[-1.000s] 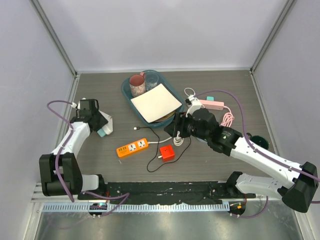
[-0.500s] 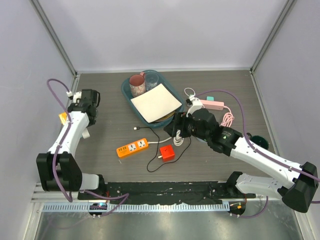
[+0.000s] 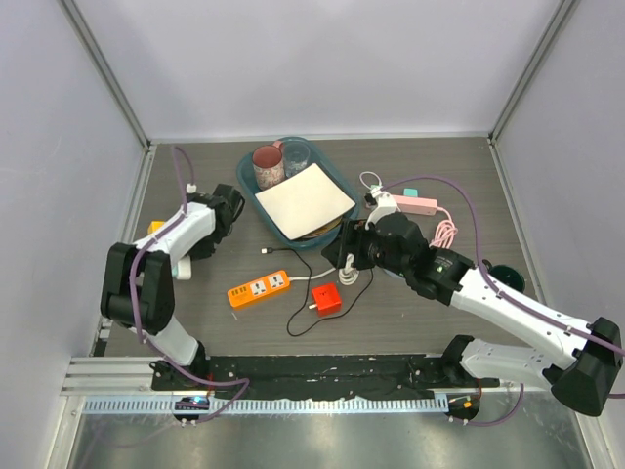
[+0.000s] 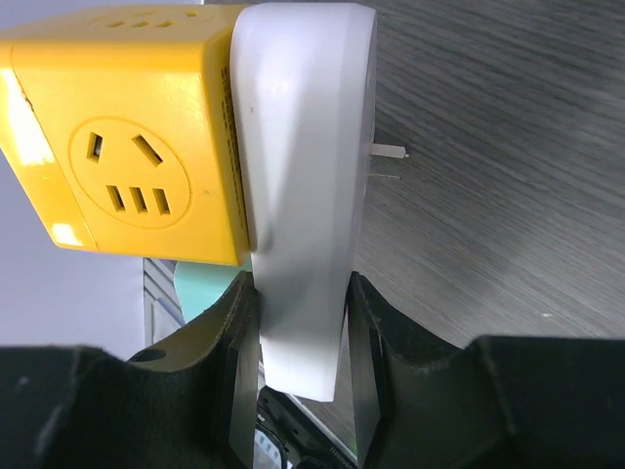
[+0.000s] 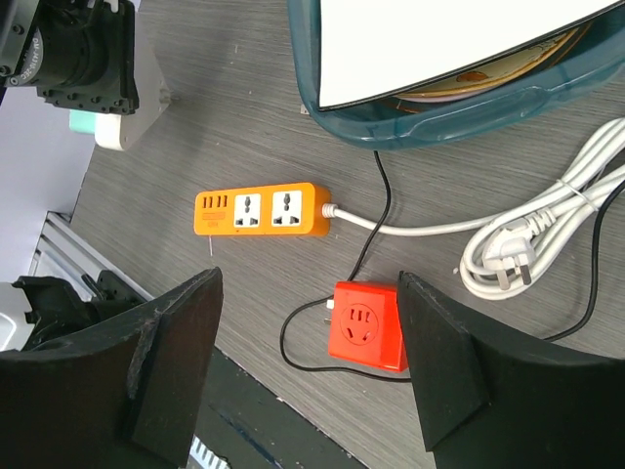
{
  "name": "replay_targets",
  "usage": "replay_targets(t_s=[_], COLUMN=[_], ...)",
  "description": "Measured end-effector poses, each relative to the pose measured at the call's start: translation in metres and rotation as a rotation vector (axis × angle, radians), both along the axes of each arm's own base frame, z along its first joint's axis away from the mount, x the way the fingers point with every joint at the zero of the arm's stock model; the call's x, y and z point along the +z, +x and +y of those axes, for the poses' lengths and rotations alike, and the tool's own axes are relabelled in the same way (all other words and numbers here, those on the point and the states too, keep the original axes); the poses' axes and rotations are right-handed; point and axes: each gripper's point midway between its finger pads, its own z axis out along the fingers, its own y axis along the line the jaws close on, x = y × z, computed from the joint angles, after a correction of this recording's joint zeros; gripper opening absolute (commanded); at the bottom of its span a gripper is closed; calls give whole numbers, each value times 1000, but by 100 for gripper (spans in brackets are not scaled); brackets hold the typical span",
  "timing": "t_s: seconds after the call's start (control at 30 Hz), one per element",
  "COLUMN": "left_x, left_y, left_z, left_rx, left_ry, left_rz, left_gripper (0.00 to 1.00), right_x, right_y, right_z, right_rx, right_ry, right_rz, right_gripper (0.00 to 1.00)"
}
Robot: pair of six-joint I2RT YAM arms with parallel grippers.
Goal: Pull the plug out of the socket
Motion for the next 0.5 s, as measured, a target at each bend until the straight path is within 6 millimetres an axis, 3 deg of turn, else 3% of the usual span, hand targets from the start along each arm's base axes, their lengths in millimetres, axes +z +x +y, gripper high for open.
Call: replay_targets(t_s=[0.1,0.13,0.23,0.5], left_x=[0,0,-1,5], left_y=[7,10,18,33], left_z=[-10,-13,-25,-65], left_rx=[-20,-28,-55,-127], left_ry=[-1,0,3,-101], left_rz=[5,7,11,-18], left_gripper=[15,24,39,45], right_x=[1,2,3,0], right_y=[-1,-1,-1,0], right_z=[-2,-3,-4,-8], right_rx=[-4,-5,-11,-26], right_ry=[-1,0,-2,-15], right_rz=[-1,-3,-6,-5], right_gripper=[77,77,77,77])
